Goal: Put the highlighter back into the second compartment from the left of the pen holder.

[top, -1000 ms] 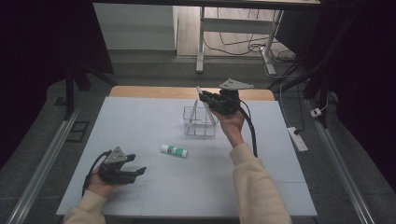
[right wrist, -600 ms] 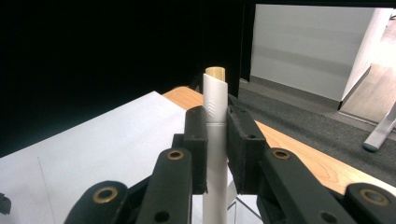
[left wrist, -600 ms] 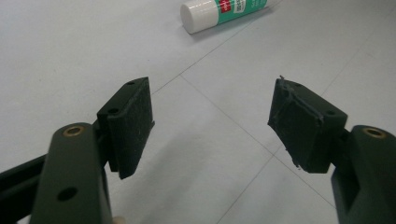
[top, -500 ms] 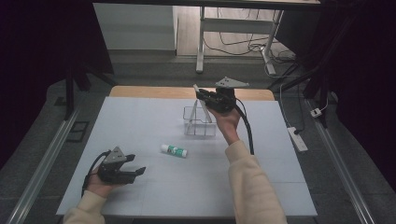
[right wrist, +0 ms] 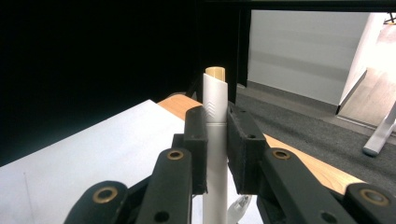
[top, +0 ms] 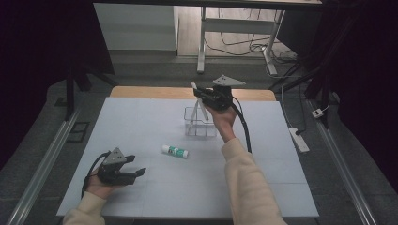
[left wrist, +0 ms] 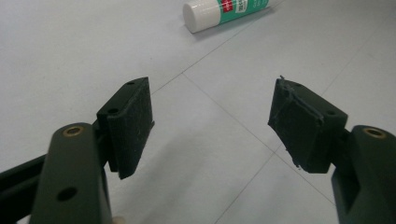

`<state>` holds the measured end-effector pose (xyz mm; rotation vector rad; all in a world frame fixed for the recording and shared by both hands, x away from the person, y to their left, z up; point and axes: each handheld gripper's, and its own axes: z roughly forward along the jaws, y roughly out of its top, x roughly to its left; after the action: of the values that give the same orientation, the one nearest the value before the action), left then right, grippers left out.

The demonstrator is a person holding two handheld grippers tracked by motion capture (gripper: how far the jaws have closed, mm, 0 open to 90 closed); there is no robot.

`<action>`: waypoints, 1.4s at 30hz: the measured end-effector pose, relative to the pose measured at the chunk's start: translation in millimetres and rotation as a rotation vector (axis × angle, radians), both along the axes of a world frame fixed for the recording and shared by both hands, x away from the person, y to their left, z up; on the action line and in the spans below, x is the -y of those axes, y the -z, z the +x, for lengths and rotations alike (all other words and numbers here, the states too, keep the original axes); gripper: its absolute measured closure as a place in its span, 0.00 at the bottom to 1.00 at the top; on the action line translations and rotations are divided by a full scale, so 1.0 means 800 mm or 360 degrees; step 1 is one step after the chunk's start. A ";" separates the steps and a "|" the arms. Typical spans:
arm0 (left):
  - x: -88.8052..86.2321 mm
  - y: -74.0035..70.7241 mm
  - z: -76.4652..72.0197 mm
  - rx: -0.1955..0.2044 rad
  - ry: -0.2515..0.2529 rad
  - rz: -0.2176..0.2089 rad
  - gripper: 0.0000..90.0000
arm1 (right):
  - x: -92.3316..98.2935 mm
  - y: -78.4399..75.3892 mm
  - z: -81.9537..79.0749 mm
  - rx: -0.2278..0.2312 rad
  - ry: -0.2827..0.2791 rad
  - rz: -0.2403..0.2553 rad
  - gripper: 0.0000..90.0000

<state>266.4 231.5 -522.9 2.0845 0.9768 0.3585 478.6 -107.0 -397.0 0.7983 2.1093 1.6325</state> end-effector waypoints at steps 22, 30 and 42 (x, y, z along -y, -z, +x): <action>-0.003 0.002 0.000 -0.0007 -0.0005 -0.0002 0.34 | -0.012 0.020 0.018 -0.0007 0.0027 0.0019 0.86; -0.003 0.002 0.000 -0.0009 -0.0006 -0.0002 0.34 | -0.009 0.028 0.019 -0.0017 0.0033 0.0001 0.85; -0.001 0.002 0.001 -0.0012 -0.0001 0.0004 0.34 | 0.004 0.035 0.013 -0.0079 0.0047 -0.0033 0.61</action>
<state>267.0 232.0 -524.7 2.0891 0.9822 0.3524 489.4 -110.6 -425.4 0.8675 2.1344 1.5888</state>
